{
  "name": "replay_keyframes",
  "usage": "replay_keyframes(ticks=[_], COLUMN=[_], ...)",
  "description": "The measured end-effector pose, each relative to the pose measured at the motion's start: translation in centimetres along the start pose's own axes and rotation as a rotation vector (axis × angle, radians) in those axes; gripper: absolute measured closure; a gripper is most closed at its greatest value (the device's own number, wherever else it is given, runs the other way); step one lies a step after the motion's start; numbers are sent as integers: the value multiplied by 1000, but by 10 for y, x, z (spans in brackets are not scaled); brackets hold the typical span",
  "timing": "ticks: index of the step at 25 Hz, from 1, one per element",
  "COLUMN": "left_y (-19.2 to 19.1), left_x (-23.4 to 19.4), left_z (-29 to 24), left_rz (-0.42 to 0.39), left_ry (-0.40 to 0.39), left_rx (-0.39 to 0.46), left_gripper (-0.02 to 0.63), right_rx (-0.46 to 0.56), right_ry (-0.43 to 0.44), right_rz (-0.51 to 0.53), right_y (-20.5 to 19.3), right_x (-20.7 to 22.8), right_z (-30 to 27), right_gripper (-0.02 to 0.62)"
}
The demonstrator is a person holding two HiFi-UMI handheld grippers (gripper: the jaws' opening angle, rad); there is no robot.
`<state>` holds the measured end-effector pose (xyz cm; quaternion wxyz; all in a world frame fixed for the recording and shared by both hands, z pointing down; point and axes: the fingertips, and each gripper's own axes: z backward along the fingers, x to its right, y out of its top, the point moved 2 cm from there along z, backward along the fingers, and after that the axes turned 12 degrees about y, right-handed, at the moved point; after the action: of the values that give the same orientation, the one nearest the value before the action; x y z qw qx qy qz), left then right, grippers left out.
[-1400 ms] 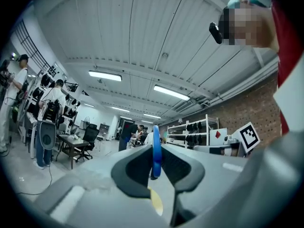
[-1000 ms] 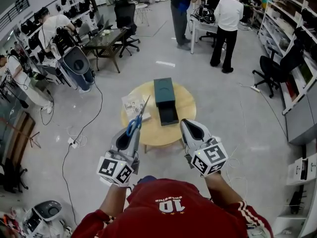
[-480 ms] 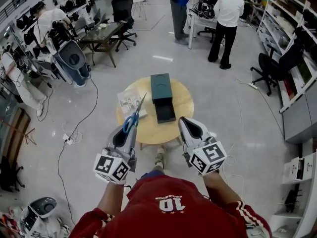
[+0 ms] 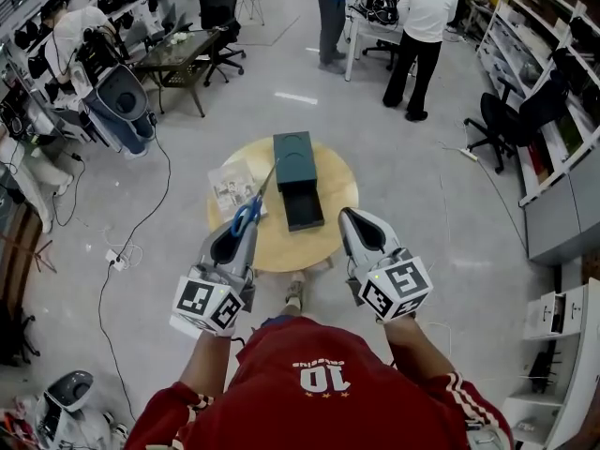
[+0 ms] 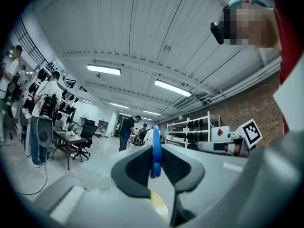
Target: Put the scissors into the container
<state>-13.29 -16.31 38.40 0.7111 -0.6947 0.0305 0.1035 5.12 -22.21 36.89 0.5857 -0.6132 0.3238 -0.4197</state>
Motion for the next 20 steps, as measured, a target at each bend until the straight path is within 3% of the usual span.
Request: replay_keyframes(ticks=[10,20], left_y=[-17,-64], left_x=[-16,-41], left_z=[-35,-59], left_rz=[-15,26], left_ry=[-31,25], left_rx=[-48,-125], left_gripper=[552,552], right_rx=[-23,-105], right_ry=[-1,11], right_rz=[-7,-26], right_y=[-7,-28], right_x=[17,32], right_z=[-30,-56], right_gripper=[607,607])
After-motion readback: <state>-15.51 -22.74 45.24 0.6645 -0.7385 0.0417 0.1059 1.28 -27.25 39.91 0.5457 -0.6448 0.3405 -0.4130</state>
